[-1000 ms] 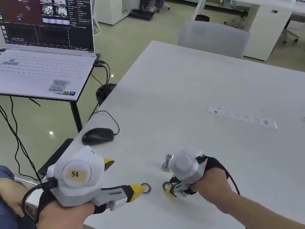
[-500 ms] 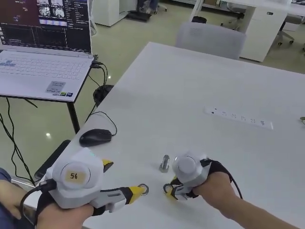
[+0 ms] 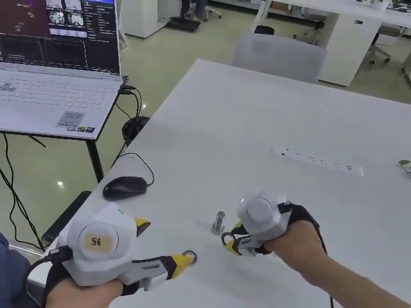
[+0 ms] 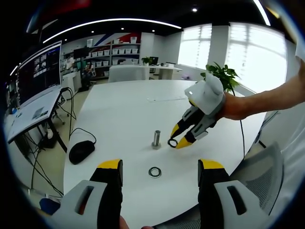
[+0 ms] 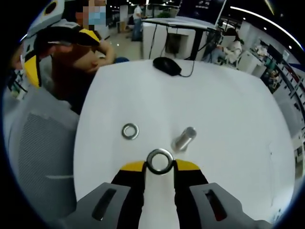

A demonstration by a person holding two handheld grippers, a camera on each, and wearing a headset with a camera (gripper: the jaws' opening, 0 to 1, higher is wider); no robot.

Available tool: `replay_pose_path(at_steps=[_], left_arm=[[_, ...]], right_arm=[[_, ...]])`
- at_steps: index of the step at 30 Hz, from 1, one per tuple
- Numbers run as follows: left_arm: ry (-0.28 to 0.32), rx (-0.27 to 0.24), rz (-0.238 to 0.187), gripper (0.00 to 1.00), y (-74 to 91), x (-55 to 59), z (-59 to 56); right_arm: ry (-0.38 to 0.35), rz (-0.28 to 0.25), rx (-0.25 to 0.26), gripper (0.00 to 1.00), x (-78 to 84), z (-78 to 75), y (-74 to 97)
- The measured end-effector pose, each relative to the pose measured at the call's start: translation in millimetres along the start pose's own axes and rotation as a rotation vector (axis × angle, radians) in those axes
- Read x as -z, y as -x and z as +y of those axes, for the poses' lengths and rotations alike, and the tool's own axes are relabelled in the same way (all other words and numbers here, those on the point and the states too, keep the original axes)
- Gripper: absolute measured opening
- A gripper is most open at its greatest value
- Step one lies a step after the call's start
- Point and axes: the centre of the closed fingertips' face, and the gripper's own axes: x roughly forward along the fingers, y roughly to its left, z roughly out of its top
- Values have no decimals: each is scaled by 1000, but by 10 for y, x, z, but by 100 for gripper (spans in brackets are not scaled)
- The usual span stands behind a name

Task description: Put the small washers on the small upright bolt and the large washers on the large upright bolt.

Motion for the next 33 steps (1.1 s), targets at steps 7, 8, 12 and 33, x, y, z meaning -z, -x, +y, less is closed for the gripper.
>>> replay_pose_path(at_steps=[7, 8, 12, 33], left_arm=[[1, 3, -4, 63, -21, -18, -5], [1, 3, -4, 63, -23, -18, -6], [3, 3, -2, 63, -30, -8, -3], [15, -9, 3, 63, -4, 27, 44]], right_arm=[[29, -25, 37, 24, -231, -238, 140], [29, -27, 38, 24, -252, -265, 138], [29, -25, 30, 24, -308, -333, 72], [6, 15, -8, 24, -301, -409, -153]])
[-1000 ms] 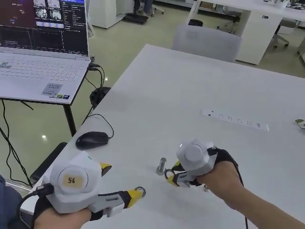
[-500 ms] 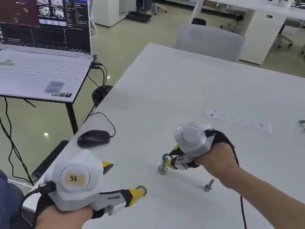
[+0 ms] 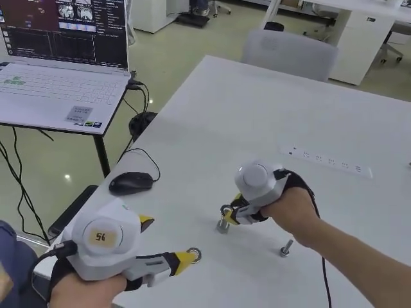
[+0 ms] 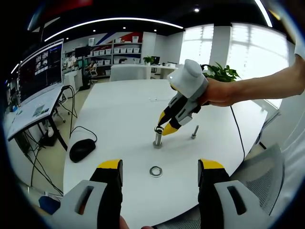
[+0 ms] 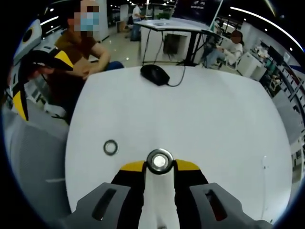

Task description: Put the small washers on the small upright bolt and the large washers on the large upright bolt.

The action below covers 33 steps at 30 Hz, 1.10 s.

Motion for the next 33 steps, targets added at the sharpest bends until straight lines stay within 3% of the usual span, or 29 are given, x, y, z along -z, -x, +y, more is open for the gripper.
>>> replay_pose_path(at_steps=[33], left_arm=[[11, -8, 5, 63, 5, 45, 36]], right_arm=[[-51, 80, -40, 24, 206, 24, -360]])
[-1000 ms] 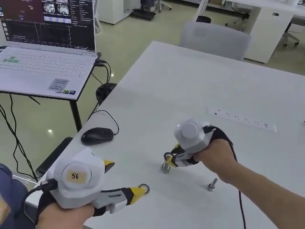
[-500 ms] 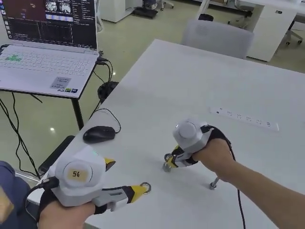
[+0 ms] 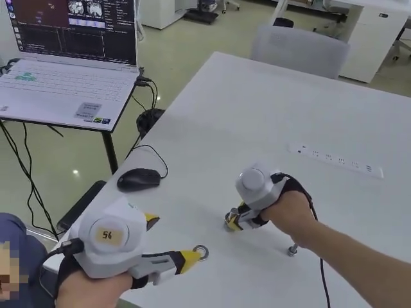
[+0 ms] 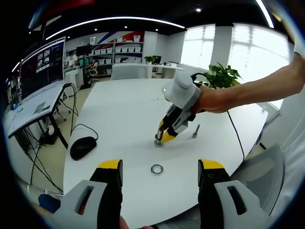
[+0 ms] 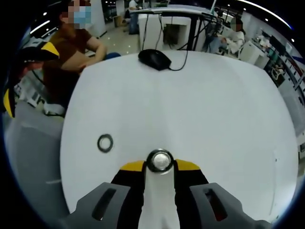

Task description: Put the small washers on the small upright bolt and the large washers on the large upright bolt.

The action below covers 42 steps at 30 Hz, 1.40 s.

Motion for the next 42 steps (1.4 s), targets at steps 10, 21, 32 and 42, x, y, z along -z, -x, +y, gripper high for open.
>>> replay_pose_path(at_steps=[10, 21, 32, 42], left_arm=[[-3, 3, 0, 63, -11, -10, 1], [-9, 5, -1, 63, -16, -32, 1], [-12, -2, -2, 63, 12, -32, 0], [-16, -3, -2, 63, 25, -36, -39]], right_arm=[[-17, 25, -4, 24, 70, 11, -116], [-13, 21, -7, 25, 85, 6, -77], [-11, -70, 11, 30, 13, 19, 294], [3, -133, 6, 30, -57, 168, 504]])
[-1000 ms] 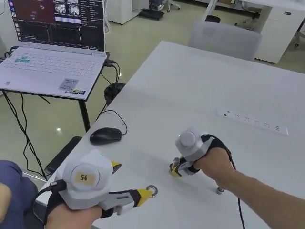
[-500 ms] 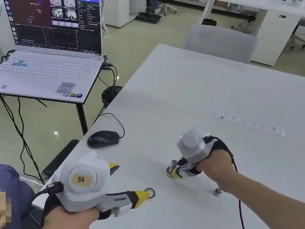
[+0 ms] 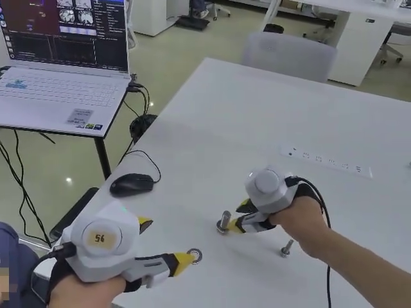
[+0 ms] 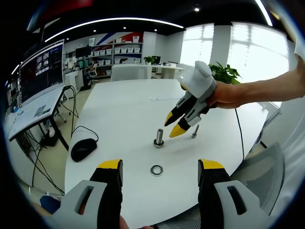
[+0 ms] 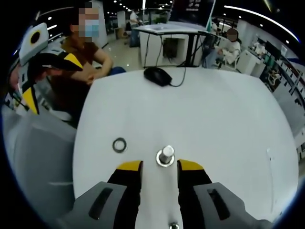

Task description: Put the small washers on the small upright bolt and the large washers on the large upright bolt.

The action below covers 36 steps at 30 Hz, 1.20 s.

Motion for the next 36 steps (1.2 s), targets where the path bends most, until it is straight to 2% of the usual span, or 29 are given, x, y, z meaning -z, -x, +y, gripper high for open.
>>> replay_pose_path(at_steps=[5, 11, 17, 23, 29, 36], left_arm=[[-3, -1, 0, 63, -9, -14, -11], [-3, -5, -2, 63, -3, -25, -12], [-1, -8, 2, 63, 5, -3, -14], [-2, -5, 5, 63, 16, 16, -20], [0, -6, 3, 63, 16, 12, 7], [-6, 1, 2, 63, 5, -7, -9]], right_arm=[[12, -12, -27, 30, -21, 135, -1], [21, -16, -69, 29, -50, 312, -106], [65, 3, -120, 29, -88, 543, -317], [77, 22, -167, 29, -65, 725, -519], [122, 59, -190, 29, -20, 809, -654], [111, 73, -201, 29, 18, 824, -769]])
